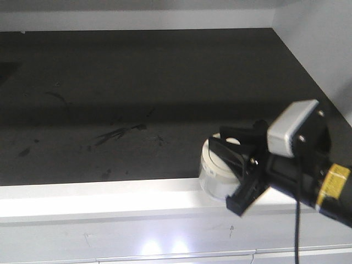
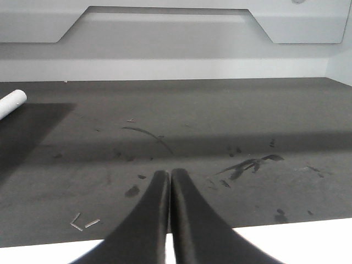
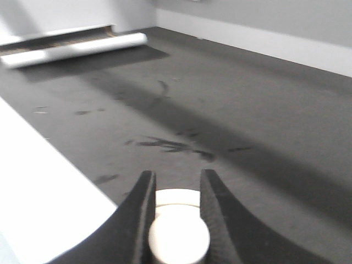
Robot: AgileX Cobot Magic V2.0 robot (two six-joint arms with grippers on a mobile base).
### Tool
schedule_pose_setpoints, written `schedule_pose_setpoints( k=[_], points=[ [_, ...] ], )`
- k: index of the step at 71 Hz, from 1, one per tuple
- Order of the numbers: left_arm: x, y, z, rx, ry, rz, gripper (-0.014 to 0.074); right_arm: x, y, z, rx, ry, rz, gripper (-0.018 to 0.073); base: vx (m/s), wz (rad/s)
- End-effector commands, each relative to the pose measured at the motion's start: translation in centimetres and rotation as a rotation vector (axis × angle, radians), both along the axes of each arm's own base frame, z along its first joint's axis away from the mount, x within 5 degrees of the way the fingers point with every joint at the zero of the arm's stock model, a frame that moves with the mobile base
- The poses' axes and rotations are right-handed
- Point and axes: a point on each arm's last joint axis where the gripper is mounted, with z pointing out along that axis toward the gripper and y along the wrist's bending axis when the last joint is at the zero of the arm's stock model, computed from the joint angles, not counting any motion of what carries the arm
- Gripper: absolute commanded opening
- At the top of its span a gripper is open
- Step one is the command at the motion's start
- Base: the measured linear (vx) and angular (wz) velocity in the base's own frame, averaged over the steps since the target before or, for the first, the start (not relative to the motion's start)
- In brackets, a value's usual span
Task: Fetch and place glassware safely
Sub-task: 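Lift the jar with the right gripper and pull it out toward the robot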
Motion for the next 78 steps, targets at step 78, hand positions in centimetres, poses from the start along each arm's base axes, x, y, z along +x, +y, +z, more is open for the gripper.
schedule_pose_setpoints(
  k=[78],
  points=[
    [0.0, 0.0, 1.5, -0.02, -0.082, -0.004, -0.0007, -4.2, -1.1, 0.0, 0.088, -0.052, 0.087, -0.0001, 0.0, 0.0]
  ],
)
